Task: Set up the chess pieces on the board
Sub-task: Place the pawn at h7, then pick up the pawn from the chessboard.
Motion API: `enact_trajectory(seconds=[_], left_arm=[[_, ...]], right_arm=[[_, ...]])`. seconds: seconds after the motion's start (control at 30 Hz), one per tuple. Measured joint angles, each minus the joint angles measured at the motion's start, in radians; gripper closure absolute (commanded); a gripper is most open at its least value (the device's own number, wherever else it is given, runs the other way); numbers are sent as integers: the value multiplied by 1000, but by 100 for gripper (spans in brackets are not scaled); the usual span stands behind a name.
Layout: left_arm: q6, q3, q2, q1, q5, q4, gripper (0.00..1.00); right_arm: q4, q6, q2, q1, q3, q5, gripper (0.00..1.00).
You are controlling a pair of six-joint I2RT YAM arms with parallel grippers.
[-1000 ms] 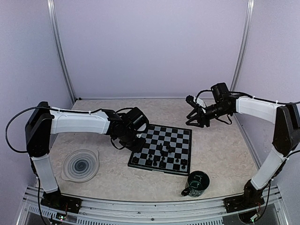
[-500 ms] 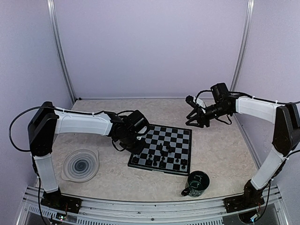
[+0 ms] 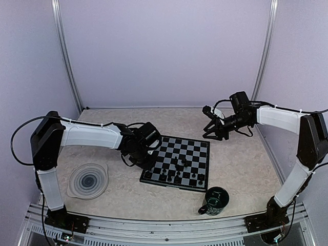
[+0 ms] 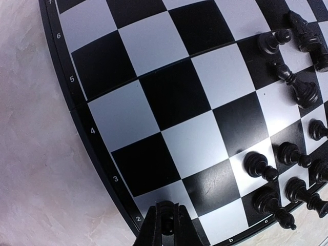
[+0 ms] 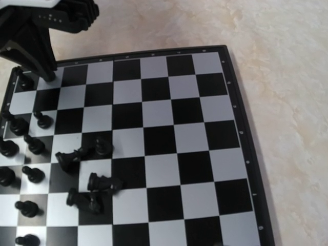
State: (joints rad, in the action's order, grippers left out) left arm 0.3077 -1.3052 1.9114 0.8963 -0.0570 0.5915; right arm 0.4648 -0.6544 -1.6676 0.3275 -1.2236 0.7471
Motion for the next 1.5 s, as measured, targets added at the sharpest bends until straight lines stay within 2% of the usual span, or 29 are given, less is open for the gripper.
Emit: enact_trajectory(seconds=[0.07,0.17,0.27,0.47,0.8,1.13,1.4,1.5], left_arm=[[0,0,0,0,3,0,91],[2,0,1,0,6,0,77],[0,0,5,0,11,6,73],[-1,-17,6,1,-6,34,72],[-41,-182,14,3,-32,3,69],[-88,-389,222,19,10,-59,69],[-100,-430,311,27,35,-60,69],[-100,-436,315,27,48,-60,73]], right_arm=[[0,0,-1,3,0,0,59],[1,0,-2,8,0,0,59],[2,0,-3,9,0,0,59],[2,-3,-3,10,0,0,59],[2,-7,-3,11,0,-5,58],[2,-13,-3,11,0,-28,59],[2,-22,-4,11,0,-39,58],[2,-25,-8,11,0,-39,59]])
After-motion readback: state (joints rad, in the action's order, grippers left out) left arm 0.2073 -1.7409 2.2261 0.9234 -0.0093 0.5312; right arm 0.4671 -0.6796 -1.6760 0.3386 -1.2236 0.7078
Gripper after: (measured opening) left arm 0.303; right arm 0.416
